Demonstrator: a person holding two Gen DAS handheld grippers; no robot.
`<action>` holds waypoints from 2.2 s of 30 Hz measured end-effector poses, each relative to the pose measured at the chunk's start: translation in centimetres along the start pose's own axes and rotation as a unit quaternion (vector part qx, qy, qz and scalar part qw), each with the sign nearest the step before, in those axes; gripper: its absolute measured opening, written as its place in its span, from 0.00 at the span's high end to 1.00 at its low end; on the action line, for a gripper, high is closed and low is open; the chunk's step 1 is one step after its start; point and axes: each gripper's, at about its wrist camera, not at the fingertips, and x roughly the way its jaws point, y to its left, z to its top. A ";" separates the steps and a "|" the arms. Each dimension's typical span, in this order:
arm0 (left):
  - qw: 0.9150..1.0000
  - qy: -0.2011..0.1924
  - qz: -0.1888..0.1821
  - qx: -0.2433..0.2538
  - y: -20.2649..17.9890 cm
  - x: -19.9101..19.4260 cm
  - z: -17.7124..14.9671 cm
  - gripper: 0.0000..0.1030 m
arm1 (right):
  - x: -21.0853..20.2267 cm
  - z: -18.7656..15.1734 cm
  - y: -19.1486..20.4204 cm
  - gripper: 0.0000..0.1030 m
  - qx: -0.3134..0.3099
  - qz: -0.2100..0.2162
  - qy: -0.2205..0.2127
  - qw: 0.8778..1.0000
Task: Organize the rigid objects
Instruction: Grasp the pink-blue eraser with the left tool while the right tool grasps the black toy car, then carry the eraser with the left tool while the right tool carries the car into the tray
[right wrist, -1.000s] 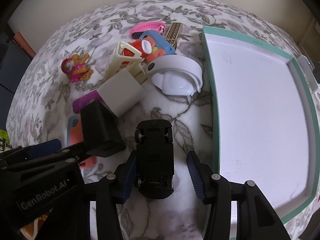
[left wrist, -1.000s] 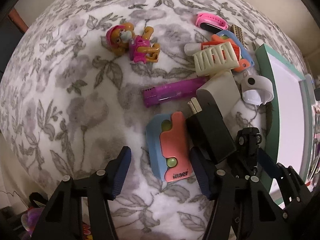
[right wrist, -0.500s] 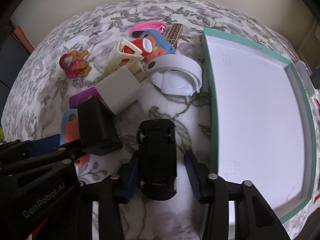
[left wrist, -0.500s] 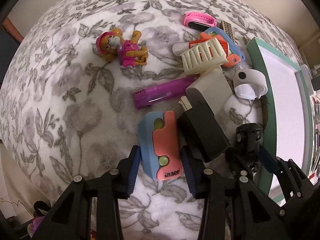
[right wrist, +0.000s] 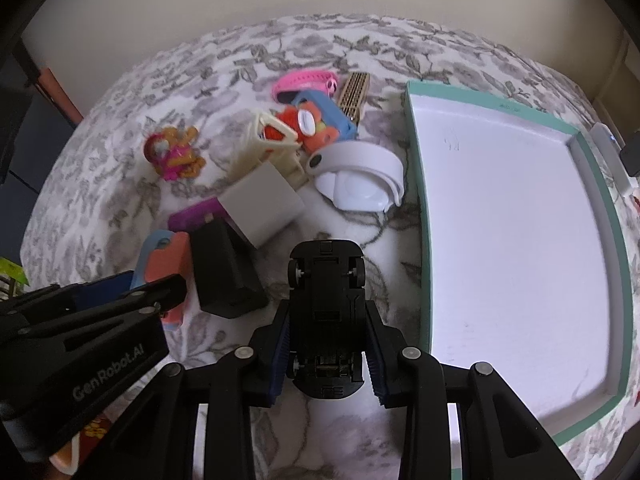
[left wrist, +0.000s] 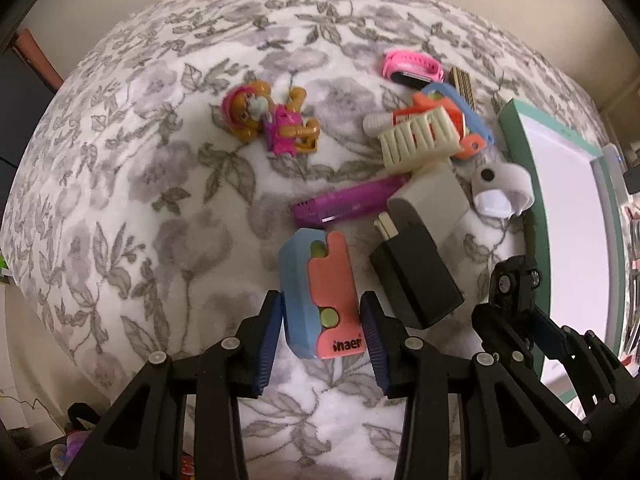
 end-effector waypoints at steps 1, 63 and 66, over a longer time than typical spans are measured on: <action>1.000 -0.005 0.000 0.000 0.1 -0.3 0.0 0.60 | -0.2 0.0 -0.2 0.65 0.004 0.002 -0.002 1.000; 0.999 0.010 -0.002 -0.031 1.4 0.4 0.2 0.49 | -5.8 1.6 -10.5 0.66 0.167 0.026 -0.044 0.985; 0.999 0.022 -0.002 -0.031 1.3 1.1 0.0 0.49 | -5.7 1.6 -10.5 0.66 0.167 0.025 -0.041 0.985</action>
